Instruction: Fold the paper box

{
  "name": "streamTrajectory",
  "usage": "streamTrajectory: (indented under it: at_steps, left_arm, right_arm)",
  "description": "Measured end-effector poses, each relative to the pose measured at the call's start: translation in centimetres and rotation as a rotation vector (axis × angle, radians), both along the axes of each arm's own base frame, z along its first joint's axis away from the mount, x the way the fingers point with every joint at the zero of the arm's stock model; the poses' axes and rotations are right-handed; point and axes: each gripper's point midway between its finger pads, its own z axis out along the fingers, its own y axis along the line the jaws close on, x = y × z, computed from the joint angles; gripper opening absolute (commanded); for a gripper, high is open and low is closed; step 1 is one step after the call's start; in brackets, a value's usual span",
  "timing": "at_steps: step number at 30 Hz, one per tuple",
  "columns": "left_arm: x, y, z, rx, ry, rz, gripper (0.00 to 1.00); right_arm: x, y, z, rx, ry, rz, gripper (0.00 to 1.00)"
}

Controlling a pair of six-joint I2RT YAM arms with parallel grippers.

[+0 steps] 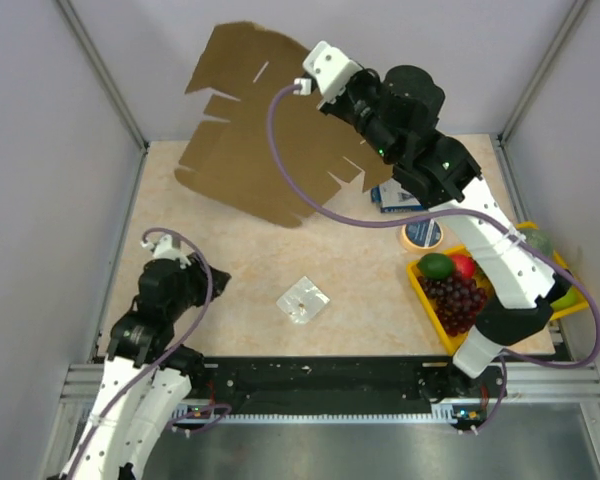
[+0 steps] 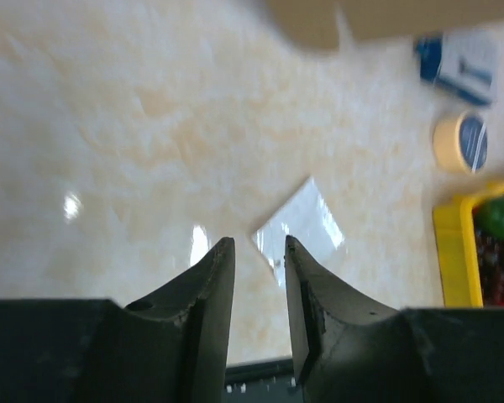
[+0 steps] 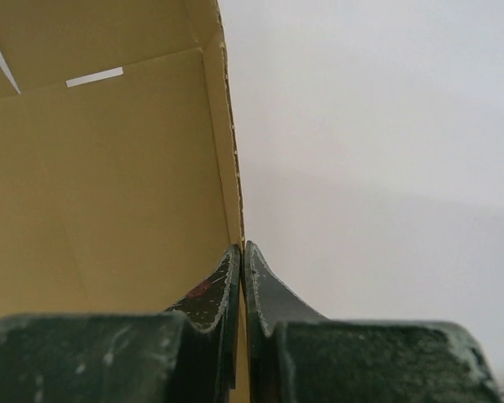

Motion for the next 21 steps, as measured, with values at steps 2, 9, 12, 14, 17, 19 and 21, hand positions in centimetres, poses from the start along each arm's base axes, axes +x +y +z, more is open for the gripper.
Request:
streamTrajectory:
  at_steps: [2,9,12,14,17,19,21]
  left_arm:
    - [-0.3,-2.0,-4.1,-0.069,0.116,-0.068,0.35]
    - [-2.8,-7.8,-14.0,-0.221,0.422,-0.234,0.52]
    - [-2.9,-9.7,-15.2,-0.255,0.444,-0.275,0.61]
    - [-2.2,-10.7,-15.5,-0.275,0.443,-0.282,0.59]
    - [-1.1,-11.8,-16.3,-0.297,0.454,-0.282,0.57]
    - [-0.9,-12.4,-16.9,-0.305,0.471,-0.279,0.55]
    - [-0.8,-12.9,-17.3,-0.318,0.473,-0.275,0.54]
  right_arm:
    - [0.7,-0.8,0.8,0.059,0.001,-0.016,0.00]
    - [1.9,-1.1,0.6,0.169,0.050,-0.017,0.00]
    - [1.9,-0.8,0.5,0.189,0.064,-0.003,0.00]
    - [1.8,-0.6,0.5,0.202,0.068,0.008,0.00]
    - [1.8,-0.4,0.7,0.215,0.067,0.018,0.00]
    - [1.8,-0.5,0.8,0.219,0.066,0.017,0.00]
    - [1.9,-0.5,0.8,0.220,0.065,0.016,0.00]
